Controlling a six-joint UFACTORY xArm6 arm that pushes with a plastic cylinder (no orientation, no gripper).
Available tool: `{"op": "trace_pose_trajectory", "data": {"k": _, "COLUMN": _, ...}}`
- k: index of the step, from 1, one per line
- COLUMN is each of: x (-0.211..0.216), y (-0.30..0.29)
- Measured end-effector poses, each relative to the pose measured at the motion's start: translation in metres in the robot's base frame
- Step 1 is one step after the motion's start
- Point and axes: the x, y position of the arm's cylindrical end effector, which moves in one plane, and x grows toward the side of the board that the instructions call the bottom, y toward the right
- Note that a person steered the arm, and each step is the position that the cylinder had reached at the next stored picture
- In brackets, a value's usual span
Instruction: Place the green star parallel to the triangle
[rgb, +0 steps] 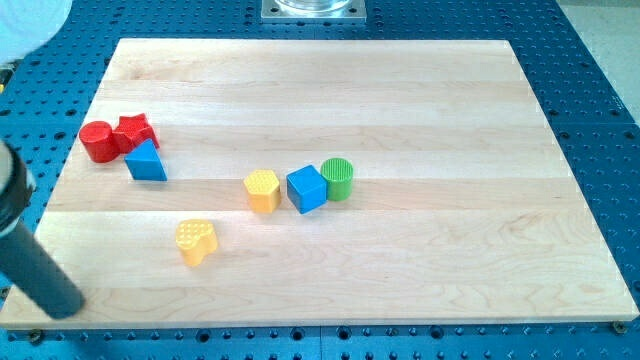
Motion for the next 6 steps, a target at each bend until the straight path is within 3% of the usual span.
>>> {"op": "trace_pose_trajectory", "data": {"k": 2, "x": 0.0, "y": -0.003}}
{"op": "trace_pose_trajectory", "data": {"k": 3, "x": -0.011, "y": -0.044}}
{"op": "trace_pose_trajectory", "data": {"k": 5, "x": -0.101, "y": -0.013}}
{"op": "trace_pose_trajectory", "data": {"k": 6, "x": -0.123, "y": 0.006}}
